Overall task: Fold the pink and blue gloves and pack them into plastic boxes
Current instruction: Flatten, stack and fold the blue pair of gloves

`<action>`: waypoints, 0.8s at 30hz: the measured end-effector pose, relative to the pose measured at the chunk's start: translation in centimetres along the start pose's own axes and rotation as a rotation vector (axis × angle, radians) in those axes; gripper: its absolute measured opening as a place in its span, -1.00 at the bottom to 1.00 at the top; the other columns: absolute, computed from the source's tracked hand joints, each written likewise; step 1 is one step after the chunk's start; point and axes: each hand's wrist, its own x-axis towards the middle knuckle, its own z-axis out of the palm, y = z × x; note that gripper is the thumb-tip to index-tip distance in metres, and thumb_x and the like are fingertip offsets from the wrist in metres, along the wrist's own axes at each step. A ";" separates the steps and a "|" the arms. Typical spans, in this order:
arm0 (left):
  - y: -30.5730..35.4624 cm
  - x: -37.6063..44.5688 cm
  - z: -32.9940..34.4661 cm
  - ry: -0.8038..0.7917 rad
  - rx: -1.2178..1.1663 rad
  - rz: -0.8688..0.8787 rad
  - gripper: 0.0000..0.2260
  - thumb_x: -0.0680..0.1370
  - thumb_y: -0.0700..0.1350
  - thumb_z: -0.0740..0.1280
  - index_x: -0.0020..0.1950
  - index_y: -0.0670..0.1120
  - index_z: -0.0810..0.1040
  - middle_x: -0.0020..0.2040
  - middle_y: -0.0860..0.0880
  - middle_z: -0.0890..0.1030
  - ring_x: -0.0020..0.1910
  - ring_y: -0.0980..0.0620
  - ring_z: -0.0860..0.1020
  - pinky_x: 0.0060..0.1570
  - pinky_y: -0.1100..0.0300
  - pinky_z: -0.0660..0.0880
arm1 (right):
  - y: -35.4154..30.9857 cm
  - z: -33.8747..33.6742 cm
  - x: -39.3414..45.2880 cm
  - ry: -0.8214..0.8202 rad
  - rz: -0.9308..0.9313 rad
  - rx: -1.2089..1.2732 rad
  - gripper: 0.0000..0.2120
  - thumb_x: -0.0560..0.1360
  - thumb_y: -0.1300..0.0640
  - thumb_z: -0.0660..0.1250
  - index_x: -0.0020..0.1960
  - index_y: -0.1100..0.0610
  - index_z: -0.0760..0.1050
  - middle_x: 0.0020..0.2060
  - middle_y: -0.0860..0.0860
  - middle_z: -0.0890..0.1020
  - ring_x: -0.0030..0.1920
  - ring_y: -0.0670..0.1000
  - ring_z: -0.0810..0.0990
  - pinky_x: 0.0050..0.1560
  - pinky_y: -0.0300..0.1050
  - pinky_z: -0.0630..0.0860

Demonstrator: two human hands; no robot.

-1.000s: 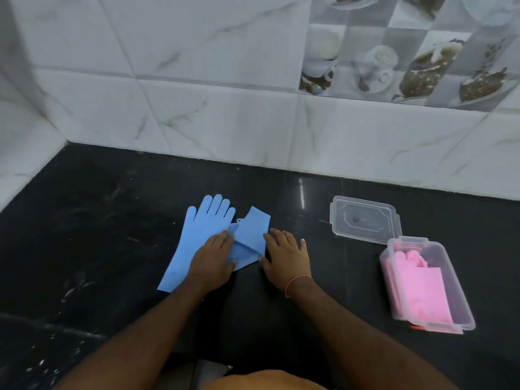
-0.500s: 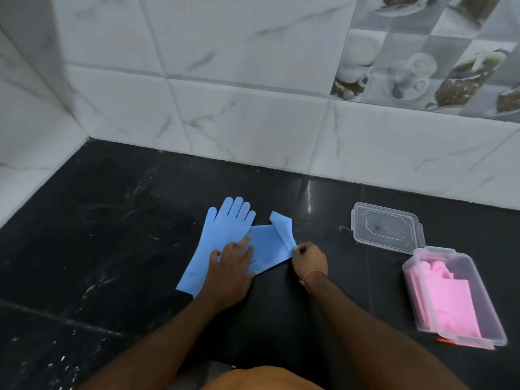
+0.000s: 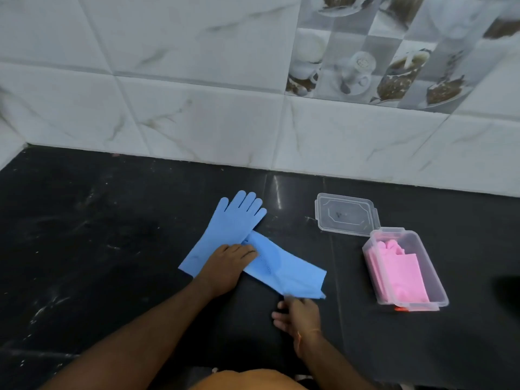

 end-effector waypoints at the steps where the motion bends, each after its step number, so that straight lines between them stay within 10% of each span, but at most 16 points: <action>1: -0.1 0.3 0.0 -0.017 -0.019 0.014 -0.41 0.59 -0.29 0.19 0.61 0.06 0.40 0.63 0.05 0.37 0.61 -0.02 0.34 0.52 -0.01 0.33 | 0.8 -0.3 -0.6 -0.017 0.031 0.005 -0.86 0.65 0.21 0.31 0.09 0.29 0.57 -0.24 0.17 0.68 -0.27 0.18 0.71 -0.05 0.16 0.69; 11: -2.7 0.2 -1.9 0.018 0.040 -0.170 -0.44 0.53 -0.09 0.34 0.56 0.02 0.46 0.61 -0.03 0.40 0.61 -0.11 0.35 0.43 -0.23 0.46 | -5.7 -4.3 -5.1 -0.574 0.138 -0.806 -0.45 0.42 -0.21 0.52 0.08 0.27 0.66 -0.10 0.18 0.78 -0.12 0.16 0.78 -0.05 0.00 0.70; 17: -2.9 -0.6 -2.7 0.023 0.016 -0.502 -0.39 0.53 -0.07 0.40 0.59 0.07 0.37 0.60 -0.05 0.31 0.49 -0.31 0.38 0.37 -0.28 0.45 | -8.9 -4.7 0.8 -0.091 -0.481 -0.996 -0.67 0.60 -0.20 0.33 -0.03 0.06 0.64 -0.15 -0.03 0.75 -0.11 0.00 0.72 0.08 0.03 0.67; 24: -2.7 -2.1 -2.3 0.174 -0.049 -0.636 -0.50 0.56 -0.05 0.38 0.51 0.07 0.44 0.47 -0.06 0.41 0.25 -0.17 0.50 0.13 -0.11 0.59 | -6.7 -1.5 4.5 -0.027 -0.582 -1.249 -0.53 0.55 -0.28 0.33 0.28 0.04 0.51 0.13 0.03 0.61 0.06 0.03 0.60 0.05 -0.07 0.56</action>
